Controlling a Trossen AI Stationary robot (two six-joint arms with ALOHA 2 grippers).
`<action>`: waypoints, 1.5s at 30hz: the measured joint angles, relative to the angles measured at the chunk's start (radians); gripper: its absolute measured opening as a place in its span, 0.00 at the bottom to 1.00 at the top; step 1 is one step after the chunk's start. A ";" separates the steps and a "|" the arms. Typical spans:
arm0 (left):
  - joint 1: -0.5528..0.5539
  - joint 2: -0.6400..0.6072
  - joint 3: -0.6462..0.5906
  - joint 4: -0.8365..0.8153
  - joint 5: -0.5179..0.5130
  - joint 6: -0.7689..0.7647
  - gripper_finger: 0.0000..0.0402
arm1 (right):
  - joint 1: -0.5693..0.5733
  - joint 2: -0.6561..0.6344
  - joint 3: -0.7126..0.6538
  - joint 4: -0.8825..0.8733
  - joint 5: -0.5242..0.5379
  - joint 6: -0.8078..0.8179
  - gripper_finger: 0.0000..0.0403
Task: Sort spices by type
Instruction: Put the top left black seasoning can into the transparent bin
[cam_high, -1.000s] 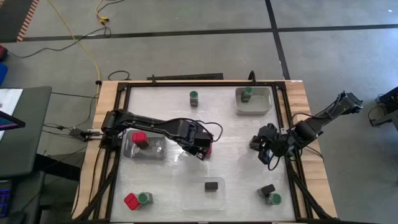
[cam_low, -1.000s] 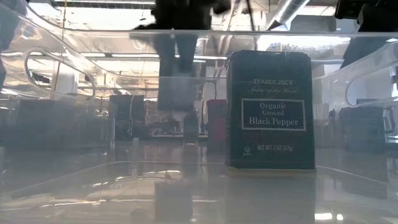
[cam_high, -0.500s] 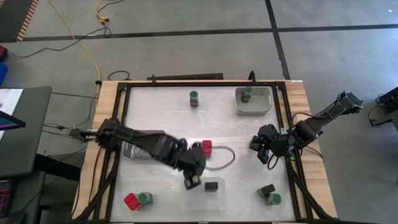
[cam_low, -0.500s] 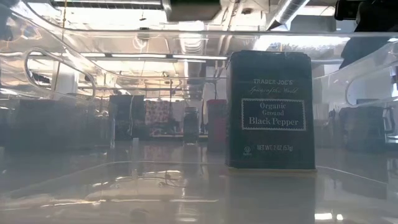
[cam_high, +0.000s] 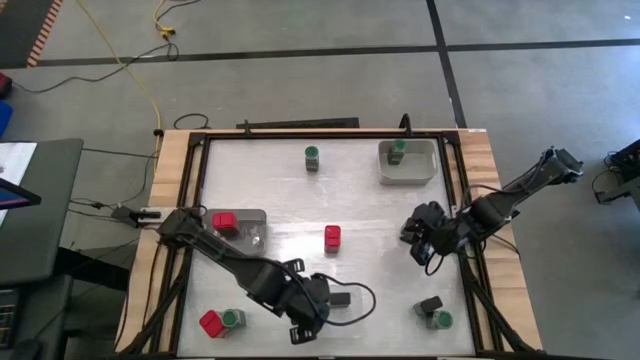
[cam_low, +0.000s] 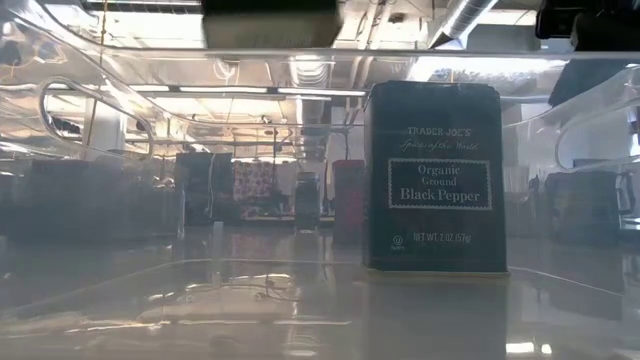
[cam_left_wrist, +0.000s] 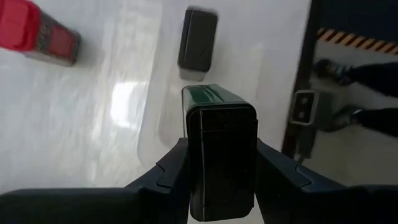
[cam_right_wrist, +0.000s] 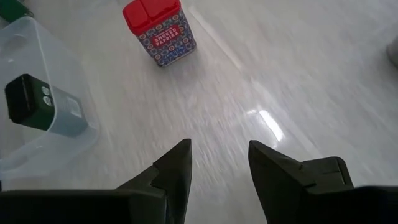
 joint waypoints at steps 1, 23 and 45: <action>0.004 0.008 0.000 -0.005 0.008 0.004 0.32 | 0.000 0.005 0.000 0.000 0.000 0.000 0.46; 0.058 0.168 -0.002 0.016 0.099 0.311 0.32 | 0.000 0.061 0.000 0.005 0.000 -0.003 0.46; 0.087 0.165 -0.092 0.096 0.145 0.283 0.32 | 0.000 0.061 0.000 0.005 0.000 -0.002 0.46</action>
